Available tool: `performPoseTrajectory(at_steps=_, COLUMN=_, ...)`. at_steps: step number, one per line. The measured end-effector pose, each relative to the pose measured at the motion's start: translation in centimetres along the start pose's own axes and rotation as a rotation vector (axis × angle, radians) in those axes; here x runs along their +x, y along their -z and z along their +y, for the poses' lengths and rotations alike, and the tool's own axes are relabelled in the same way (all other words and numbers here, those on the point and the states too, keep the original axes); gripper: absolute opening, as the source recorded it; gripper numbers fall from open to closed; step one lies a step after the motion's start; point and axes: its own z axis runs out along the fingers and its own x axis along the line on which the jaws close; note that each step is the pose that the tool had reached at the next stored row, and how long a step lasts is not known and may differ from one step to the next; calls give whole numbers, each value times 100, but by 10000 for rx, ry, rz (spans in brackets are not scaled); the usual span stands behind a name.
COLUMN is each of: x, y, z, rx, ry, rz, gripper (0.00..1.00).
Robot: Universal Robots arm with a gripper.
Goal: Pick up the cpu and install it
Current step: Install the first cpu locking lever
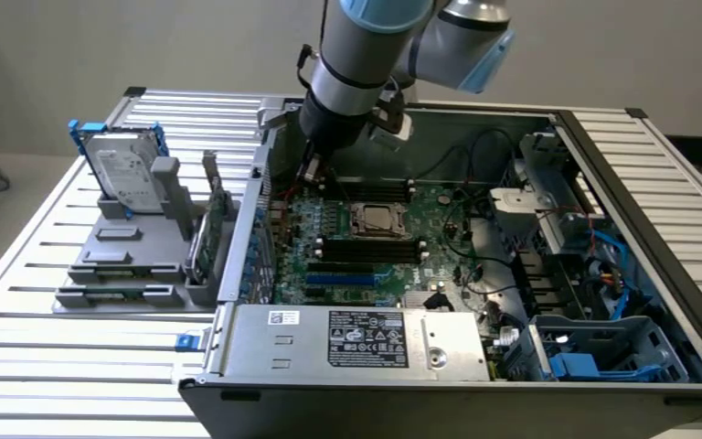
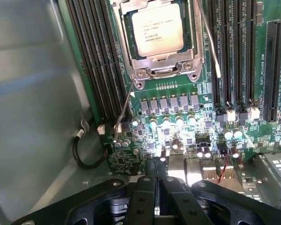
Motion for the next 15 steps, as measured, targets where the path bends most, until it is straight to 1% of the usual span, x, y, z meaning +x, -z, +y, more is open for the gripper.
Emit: performPoseTrajectory(at_steps=15, x=-1, y=-5, z=1, rx=-400, ry=-2212, rz=718, gripper=11)
